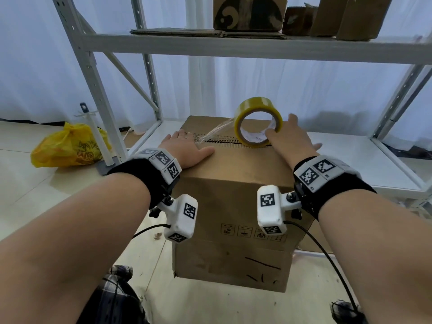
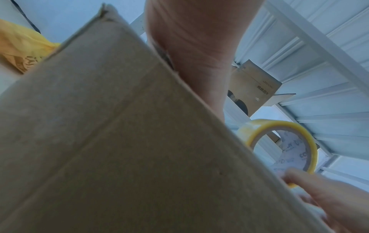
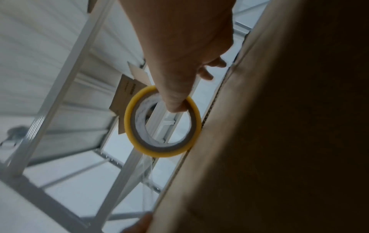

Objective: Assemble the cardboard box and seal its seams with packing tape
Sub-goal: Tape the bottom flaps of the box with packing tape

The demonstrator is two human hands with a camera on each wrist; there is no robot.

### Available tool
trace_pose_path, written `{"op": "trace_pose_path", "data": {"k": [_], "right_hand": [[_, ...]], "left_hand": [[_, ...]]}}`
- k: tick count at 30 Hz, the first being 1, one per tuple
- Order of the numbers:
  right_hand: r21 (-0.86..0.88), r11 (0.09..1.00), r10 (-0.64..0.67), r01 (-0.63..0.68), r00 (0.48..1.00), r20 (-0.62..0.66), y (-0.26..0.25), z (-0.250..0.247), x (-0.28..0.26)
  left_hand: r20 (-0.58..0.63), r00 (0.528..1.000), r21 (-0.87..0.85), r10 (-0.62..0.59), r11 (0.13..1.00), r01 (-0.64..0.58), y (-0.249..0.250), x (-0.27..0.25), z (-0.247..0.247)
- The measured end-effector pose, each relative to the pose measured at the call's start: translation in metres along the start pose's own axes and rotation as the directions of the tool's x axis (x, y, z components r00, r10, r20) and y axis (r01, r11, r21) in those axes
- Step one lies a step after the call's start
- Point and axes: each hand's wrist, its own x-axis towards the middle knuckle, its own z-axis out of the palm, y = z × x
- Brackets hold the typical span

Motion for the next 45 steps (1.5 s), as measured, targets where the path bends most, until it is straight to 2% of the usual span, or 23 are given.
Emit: {"op": "trace_pose_path", "data": {"k": [1,3,5,6,8,10,15,19,21,23,25,29,34,37,42,45], "right_hand": [[-0.031,0.998,-0.052,0.051,0.998,-0.040,-0.002,0.001,-0.001],[-0.018,0.969,-0.245,0.245,0.963,-0.108,-0.007,0.000,-0.003],[0.111,0.902,-0.408,0.417,0.908,-0.099,-0.014,-0.004,-0.003],[0.171,0.874,-0.449,0.455,0.890,-0.076,-0.019,-0.006,-0.004],[0.293,0.858,-0.421,0.422,0.904,-0.067,-0.031,-0.009,-0.007],[0.386,0.860,-0.323,0.334,0.942,-0.093,-0.043,-0.010,-0.007],[0.386,0.910,-0.142,0.152,0.988,-0.056,-0.041,-0.005,-0.003],[0.287,0.932,-0.191,0.223,0.972,-0.136,-0.053,-0.017,-0.007],[0.146,0.950,-0.248,0.276,0.951,-0.186,-0.061,-0.028,-0.011],[-0.007,0.954,-0.296,0.300,0.935,-0.196,-0.061,-0.034,-0.015],[-0.071,0.954,-0.298,0.290,0.940,-0.167,-0.053,-0.032,-0.017],[-0.085,0.962,-0.268,0.260,0.958,-0.100,-0.032,-0.019,-0.014],[-0.101,0.960,-0.266,0.261,0.963,-0.046,-0.032,-0.017,-0.012],[-0.128,0.954,-0.278,0.271,0.960,-0.041,-0.033,-0.016,-0.012],[-0.149,0.949,-0.286,0.276,0.957,-0.043,-0.034,-0.013,-0.012],[-0.152,0.949,-0.285,0.276,0.957,-0.045,-0.033,-0.013,-0.013]], "left_hand": [[-0.001,1.000,0.004,0.002,1.000,-0.002,0.000,0.000,0.000],[0.004,1.000,0.003,0.028,1.000,-0.028,0.000,-0.001,0.001],[0.022,0.996,-0.008,0.085,0.996,-0.085,0.001,-0.001,0.001],[0.033,0.993,-0.017,0.109,0.994,-0.109,0.001,-0.001,-0.001],[0.051,0.990,-0.034,0.132,0.991,-0.130,0.003,-0.002,-0.004],[0.048,0.989,-0.039,0.141,0.990,-0.139,0.004,-0.002,-0.005],[0.057,0.988,-0.054,0.144,0.989,-0.141,0.002,-0.003,-0.003],[0.071,0.986,-0.065,0.150,0.987,-0.146,0.001,0.001,-0.004],[0.061,0.985,-0.069,0.159,0.985,-0.155,0.001,0.002,-0.004],[0.050,0.984,-0.063,0.171,0.984,-0.168,0.003,0.001,-0.004],[0.065,0.984,-0.049,0.168,0.985,-0.165,0.003,0.000,-0.005],[0.099,0.987,-0.010,0.124,0.992,-0.124,0.009,0.001,-0.005],[0.131,0.990,0.020,0.044,0.999,-0.047,0.041,0.003,-0.004],[0.133,0.987,0.013,0.092,0.995,-0.095,0.056,0.004,-0.003],[0.115,0.949,-0.050,0.292,0.956,-0.288,0.043,0.001,-0.004],[0.117,0.954,-0.045,0.275,0.961,-0.272,0.020,-0.003,-0.007]]}}
